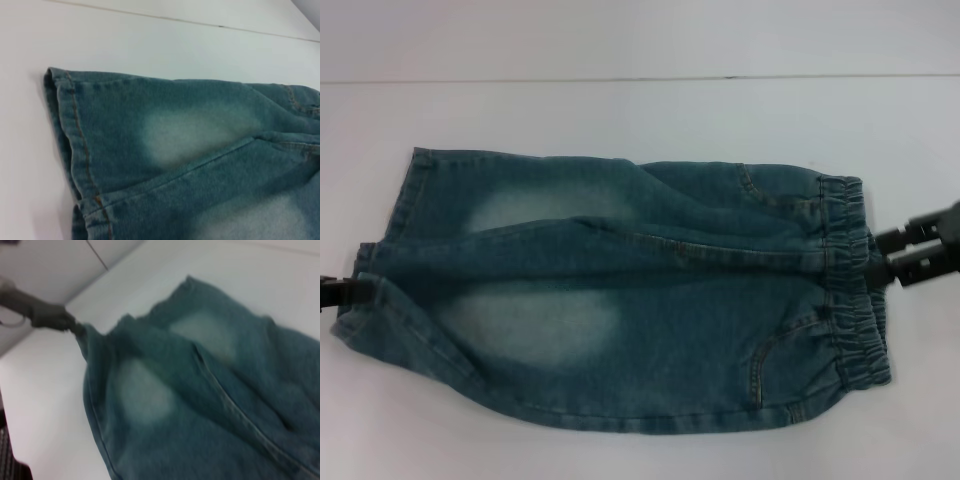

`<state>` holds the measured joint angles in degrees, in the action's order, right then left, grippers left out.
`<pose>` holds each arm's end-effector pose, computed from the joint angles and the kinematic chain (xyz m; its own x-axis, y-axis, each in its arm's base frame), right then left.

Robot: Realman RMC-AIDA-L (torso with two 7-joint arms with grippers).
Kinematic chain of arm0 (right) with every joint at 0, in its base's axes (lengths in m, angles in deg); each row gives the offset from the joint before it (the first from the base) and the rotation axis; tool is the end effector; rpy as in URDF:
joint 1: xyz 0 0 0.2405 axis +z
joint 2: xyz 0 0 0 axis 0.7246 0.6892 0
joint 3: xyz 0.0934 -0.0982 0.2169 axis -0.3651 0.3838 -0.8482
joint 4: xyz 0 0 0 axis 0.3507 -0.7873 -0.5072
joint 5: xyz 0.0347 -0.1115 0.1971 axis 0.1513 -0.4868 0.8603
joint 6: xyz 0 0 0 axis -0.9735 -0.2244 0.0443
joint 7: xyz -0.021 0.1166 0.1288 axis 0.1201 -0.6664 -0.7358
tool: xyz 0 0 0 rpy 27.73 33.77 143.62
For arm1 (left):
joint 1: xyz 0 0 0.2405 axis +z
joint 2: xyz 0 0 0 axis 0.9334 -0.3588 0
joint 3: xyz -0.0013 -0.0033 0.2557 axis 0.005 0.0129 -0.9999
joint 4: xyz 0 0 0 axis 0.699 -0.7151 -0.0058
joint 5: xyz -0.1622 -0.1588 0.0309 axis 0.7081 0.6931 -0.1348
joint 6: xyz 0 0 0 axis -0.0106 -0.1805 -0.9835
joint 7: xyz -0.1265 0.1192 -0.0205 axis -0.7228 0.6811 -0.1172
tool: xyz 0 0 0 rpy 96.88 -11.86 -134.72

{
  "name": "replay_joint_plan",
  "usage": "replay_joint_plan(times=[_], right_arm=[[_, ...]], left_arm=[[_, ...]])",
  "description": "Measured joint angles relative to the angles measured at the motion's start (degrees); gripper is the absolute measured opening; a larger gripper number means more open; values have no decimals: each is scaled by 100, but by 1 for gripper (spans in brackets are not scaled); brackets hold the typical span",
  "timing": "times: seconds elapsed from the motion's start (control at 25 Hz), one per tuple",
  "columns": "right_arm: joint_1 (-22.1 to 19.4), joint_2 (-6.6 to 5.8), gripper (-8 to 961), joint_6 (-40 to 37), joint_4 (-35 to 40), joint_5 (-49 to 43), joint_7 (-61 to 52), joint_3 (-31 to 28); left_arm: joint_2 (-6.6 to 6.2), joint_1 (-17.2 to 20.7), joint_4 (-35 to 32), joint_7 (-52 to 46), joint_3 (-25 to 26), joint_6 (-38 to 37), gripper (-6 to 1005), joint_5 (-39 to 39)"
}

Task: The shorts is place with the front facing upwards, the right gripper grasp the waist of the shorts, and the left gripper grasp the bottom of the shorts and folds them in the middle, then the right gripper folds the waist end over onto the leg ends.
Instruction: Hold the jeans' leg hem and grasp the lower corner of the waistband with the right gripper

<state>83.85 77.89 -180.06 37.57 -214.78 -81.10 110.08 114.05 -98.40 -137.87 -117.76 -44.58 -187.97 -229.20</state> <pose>0.2585 0.3641 0.0659 0.7360 -0.6628 -0.1381 -0.6728 -0.7387 -0.0400 -0.3443 0.3312 0.0808 0.4884 0.8147 0.3126 0.8713 -0.4362 -0.2247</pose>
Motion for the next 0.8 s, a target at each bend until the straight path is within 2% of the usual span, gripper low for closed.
replay_joint_plan(times=[0.24, 0.8], right_arm=[[23, -2, 792, -140, 2, -664, 161, 261], [263, 83, 792, -145, -157, -1767, -15, 525]], left_arm=[[-7, -51, 1, -2, 5, -6, 26, 13], [-35, -108, 8, -3, 8, -83, 26, 150]])
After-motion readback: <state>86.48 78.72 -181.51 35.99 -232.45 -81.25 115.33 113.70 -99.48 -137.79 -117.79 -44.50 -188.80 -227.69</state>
